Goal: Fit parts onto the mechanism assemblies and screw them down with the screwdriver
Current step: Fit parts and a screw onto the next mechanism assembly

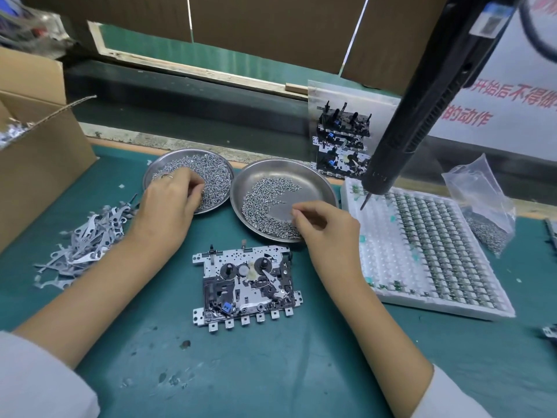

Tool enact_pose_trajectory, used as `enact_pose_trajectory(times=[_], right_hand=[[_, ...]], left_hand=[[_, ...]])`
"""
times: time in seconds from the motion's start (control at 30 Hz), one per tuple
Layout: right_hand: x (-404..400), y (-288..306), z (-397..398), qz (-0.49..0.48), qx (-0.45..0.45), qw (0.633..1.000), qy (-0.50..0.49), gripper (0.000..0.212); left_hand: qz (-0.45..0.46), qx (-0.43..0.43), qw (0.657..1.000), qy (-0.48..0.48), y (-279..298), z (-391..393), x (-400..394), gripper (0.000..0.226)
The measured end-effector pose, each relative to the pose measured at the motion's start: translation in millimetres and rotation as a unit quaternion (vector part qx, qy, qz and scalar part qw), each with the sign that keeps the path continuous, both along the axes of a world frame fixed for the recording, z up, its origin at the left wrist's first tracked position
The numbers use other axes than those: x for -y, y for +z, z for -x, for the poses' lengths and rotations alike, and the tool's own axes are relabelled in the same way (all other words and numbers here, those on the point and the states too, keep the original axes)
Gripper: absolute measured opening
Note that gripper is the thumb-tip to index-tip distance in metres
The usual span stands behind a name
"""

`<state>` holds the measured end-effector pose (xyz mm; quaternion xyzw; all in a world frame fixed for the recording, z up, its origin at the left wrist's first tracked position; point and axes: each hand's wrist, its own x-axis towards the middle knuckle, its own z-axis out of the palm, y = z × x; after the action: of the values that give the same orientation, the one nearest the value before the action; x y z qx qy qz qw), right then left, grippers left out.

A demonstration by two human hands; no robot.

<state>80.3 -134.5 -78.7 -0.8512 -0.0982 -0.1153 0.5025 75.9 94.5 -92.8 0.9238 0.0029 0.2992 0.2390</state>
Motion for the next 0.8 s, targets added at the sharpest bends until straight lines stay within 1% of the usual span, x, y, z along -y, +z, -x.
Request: enact_pose_trajectory(times=[0.13,0.4,0.67,0.8], right_hand=[[0.2,1.4,1.4,-0.035,-0.004,0.999,0.002,0.011],[1.4,1.5,4.5,-0.042,-0.009,0.999,0.016,0.004],[1.2,-0.8,4.0,-0.042,-0.016,0.999,0.016,0.003],[0.8,-2.0,4.1,-0.032,-0.017,0.999,0.013,0.004]], left_hand=[[-0.014,0.019,1.000,-0.016,-0.1,0.7,0.7,0.005],[-0.017,0.026,0.999,-0.039,-2.2,0.7,-0.9,0.005],[0.008,0.017,1.000,0.002,-0.7,0.8,-1.8,0.010],[0.009,0.014,1.000,0.002,-0.7,0.7,-1.6,0.009]])
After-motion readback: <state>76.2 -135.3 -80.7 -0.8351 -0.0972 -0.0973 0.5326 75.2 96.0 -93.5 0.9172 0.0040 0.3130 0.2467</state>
